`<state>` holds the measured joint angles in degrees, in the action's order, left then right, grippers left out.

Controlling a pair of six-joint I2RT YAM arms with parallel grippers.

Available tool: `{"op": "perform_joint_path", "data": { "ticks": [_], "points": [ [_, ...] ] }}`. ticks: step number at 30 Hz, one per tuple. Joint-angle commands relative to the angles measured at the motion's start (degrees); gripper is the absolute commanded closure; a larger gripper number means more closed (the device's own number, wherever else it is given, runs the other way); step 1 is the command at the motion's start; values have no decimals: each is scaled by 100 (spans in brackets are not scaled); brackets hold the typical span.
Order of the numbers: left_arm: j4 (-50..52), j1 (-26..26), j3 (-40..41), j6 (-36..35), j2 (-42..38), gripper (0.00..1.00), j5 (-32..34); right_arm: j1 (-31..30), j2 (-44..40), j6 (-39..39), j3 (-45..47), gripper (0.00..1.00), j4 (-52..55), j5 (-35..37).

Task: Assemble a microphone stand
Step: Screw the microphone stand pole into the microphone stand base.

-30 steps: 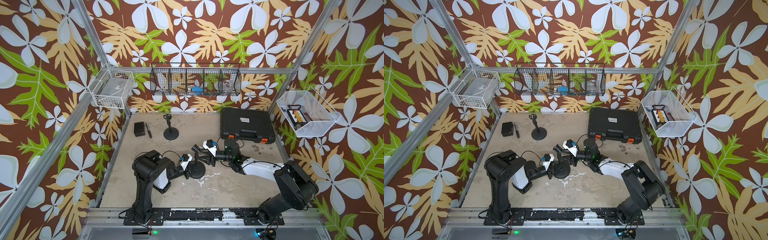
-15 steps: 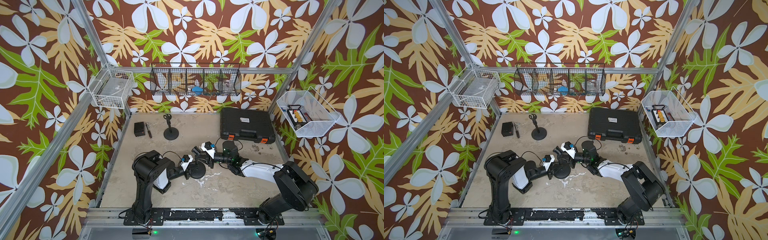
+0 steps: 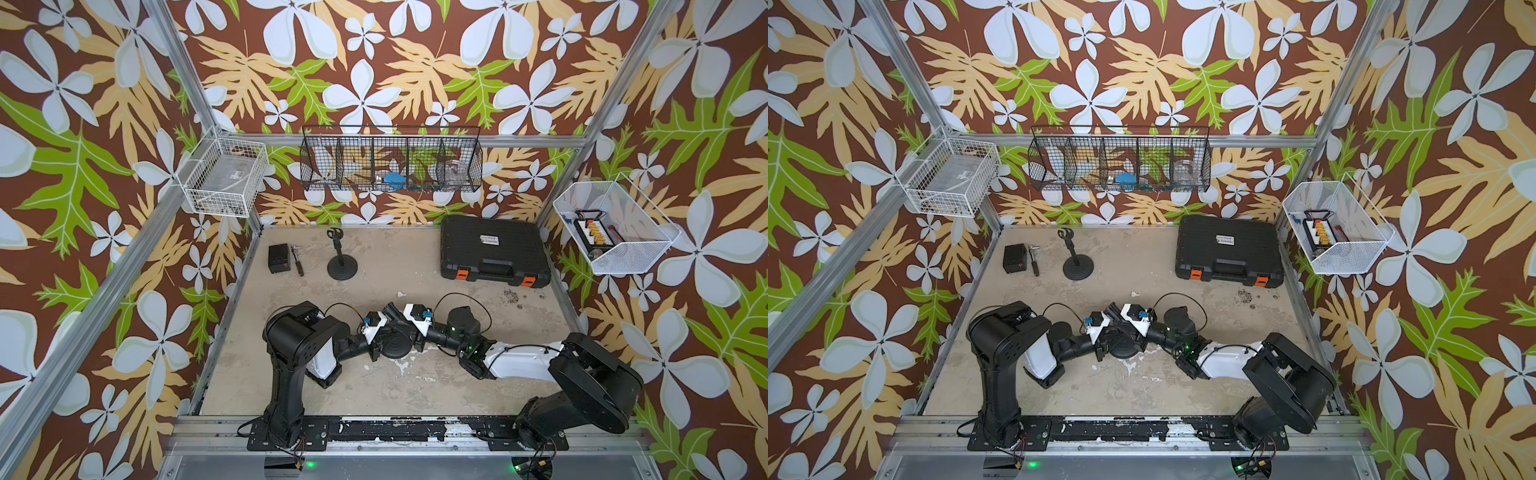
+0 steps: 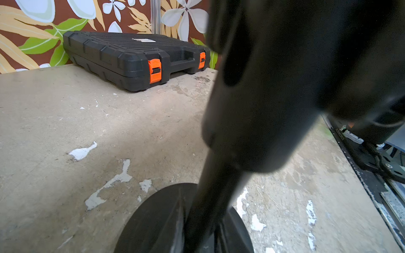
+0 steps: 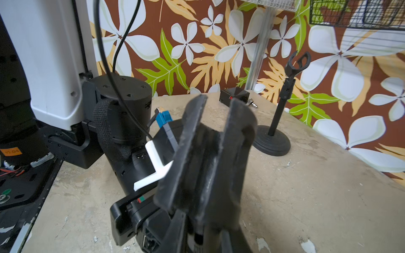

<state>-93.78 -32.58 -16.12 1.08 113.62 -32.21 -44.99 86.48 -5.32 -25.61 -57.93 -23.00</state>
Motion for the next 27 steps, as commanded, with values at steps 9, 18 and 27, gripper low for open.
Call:
{"op": "perform_joint_path", "data": {
  "ticks": [9,18,27],
  "points": [
    [-624,23,18,357,-64,65,291,-147,147,455,380,100,35,506],
    [-808,23,32,423,-54,68,232,-639,444,1184,560,100,-459,2024],
    [-923,23,-32,498,-7,68,238,-1402,606,1745,365,100,-149,4035]
  ]
}}
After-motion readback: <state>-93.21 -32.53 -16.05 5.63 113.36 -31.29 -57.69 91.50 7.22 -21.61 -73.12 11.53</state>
